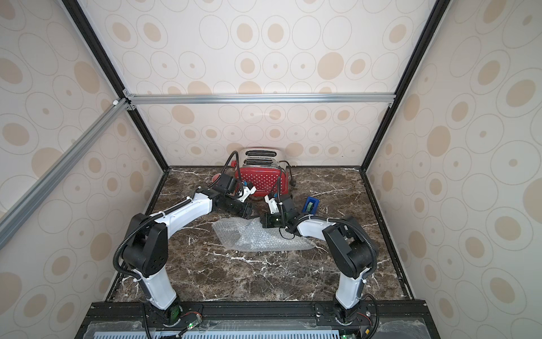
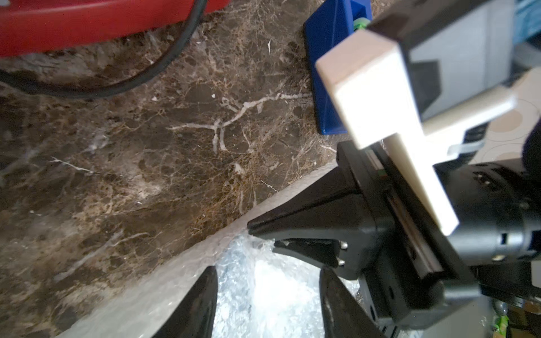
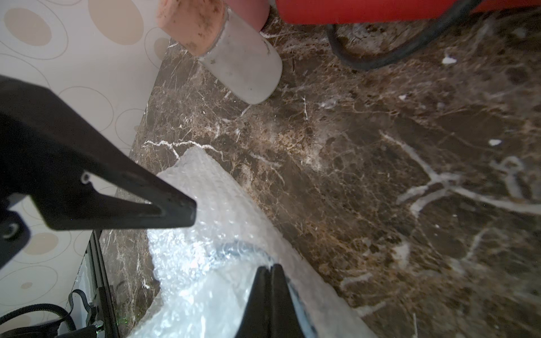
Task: Wrap bowls in bubble wrap
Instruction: Wrap the bowl in bubble wrap.
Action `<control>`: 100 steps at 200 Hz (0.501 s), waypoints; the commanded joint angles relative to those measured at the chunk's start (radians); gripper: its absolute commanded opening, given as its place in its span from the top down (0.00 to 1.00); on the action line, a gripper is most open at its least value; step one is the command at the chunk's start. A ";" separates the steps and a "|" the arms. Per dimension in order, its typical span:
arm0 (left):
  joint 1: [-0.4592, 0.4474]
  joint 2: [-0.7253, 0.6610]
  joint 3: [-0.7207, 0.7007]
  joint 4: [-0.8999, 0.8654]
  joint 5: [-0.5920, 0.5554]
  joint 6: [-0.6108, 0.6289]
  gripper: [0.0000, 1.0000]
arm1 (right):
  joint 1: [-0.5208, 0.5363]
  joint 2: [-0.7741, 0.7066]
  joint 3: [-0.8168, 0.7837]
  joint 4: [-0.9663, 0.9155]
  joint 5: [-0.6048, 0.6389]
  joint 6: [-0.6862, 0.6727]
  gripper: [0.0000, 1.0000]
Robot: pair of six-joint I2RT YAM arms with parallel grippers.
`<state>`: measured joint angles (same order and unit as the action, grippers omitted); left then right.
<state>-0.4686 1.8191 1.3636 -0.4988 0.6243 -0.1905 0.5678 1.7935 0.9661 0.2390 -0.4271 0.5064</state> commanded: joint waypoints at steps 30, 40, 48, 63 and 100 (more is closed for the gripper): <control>0.007 0.032 0.017 -0.042 0.000 0.058 0.46 | -0.008 -0.020 0.010 0.002 -0.012 -0.001 1.00; 0.010 0.042 0.019 -0.047 -0.012 0.061 0.46 | -0.009 -0.022 0.010 0.000 -0.012 -0.003 1.00; 0.010 0.052 0.022 -0.046 -0.001 0.064 0.47 | -0.007 -0.022 0.010 -0.001 -0.010 -0.003 1.00; 0.010 0.059 0.018 -0.035 0.040 0.064 0.49 | -0.007 -0.020 0.010 -0.001 -0.010 -0.005 1.00; 0.010 0.051 0.002 -0.010 0.083 0.060 0.64 | -0.007 -0.021 0.010 -0.003 -0.012 -0.005 1.00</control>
<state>-0.4652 1.8725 1.3628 -0.5102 0.6621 -0.1589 0.5663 1.7935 0.9661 0.2390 -0.4301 0.5064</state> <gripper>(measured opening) 0.417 0.041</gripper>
